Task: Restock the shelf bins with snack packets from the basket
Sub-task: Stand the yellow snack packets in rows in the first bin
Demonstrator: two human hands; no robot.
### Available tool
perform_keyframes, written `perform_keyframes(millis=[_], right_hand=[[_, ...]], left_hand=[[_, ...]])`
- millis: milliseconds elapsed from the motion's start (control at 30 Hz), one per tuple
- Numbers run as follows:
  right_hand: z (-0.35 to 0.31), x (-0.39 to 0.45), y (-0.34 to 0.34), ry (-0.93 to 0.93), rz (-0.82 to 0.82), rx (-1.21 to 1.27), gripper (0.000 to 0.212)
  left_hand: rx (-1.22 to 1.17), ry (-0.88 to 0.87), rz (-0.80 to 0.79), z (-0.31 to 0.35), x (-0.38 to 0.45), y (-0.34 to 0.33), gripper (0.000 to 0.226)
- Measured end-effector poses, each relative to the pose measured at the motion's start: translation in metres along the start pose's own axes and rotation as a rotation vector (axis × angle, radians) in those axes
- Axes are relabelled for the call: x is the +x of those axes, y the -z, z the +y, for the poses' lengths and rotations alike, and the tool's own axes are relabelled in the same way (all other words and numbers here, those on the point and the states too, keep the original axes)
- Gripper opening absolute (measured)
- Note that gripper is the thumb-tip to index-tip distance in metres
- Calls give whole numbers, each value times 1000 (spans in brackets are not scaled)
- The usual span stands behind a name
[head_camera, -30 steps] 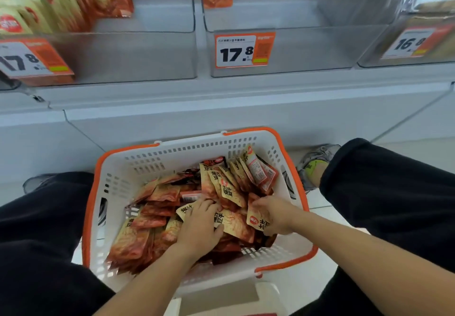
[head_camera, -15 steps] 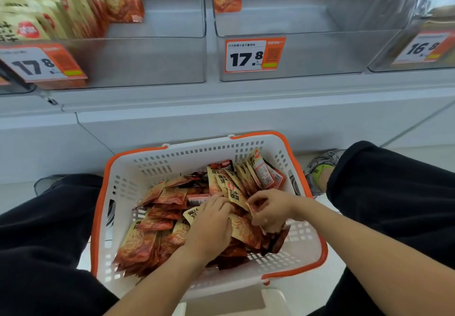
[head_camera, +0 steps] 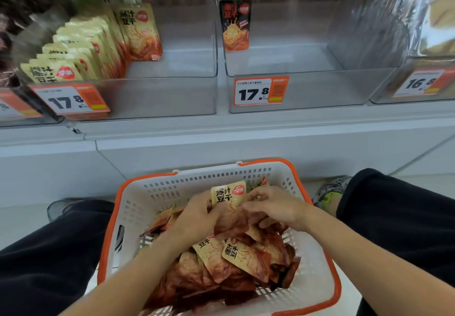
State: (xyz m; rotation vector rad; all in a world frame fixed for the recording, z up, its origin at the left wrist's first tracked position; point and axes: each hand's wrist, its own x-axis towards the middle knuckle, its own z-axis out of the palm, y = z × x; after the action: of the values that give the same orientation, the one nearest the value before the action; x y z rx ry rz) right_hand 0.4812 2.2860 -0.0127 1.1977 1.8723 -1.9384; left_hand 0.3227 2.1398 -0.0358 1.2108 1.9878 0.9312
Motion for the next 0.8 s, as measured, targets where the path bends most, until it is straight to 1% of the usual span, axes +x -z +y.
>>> perform_keyframes(millis=[33, 100, 167, 233, 300, 333, 433, 467, 500, 533, 567, 633, 700, 800], right_hand=[[-9, -2, -1, 72, 58, -75, 25], [-30, -7, -4, 211, 149, -166, 27], [-53, -13, -8, 303, 182, -146, 29], [-77, -18, -15, 373, 187, -83, 30], [-101, -22, -21, 463, 234, -72, 28], [-115, -25, -24, 509, 266, -74, 27], [-162, -33, -34, 660, 344, -52, 25], [-178, -36, -38, 719, 379, -63, 24], [-193, -36, -41, 776, 418, -83, 24], [-208, -35, -45, 829, 453, -103, 25], [-222, -33, -47, 875, 481, -123, 27], [-248, -24, -50, 939, 536, -170, 30], [-271, -5, -47, 953, 586, -222, 30], [-304, 40, -45, 914, 650, -337, 31]], left_hand=[[11, -3, -30, 7, 6, 15, 15], [12, -23, -20, 20, 17, 44, 16], [13, -56, -15, 40, 22, 71, 15], [13, -120, -14, 59, 24, 97, 7], [12, -172, 52, 78, 23, 123, 10], [-5, -192, 99, 84, 23, 136, 7], [-87, -244, 257, 97, 23, 171, 23], [-84, -269, 314, 99, 23, 182, 24], [-49, -304, 378, 98, 23, 194, 22], [44, -351, 456, 95, 24, 208, 20], [178, -394, 543, 88, 26, 222, 20], [447, -432, 689, 66, 33, 251, 29], [591, -407, 732, 43, 39, 273, 41], [724, -318, 735, 21, 42, 284, 59]])
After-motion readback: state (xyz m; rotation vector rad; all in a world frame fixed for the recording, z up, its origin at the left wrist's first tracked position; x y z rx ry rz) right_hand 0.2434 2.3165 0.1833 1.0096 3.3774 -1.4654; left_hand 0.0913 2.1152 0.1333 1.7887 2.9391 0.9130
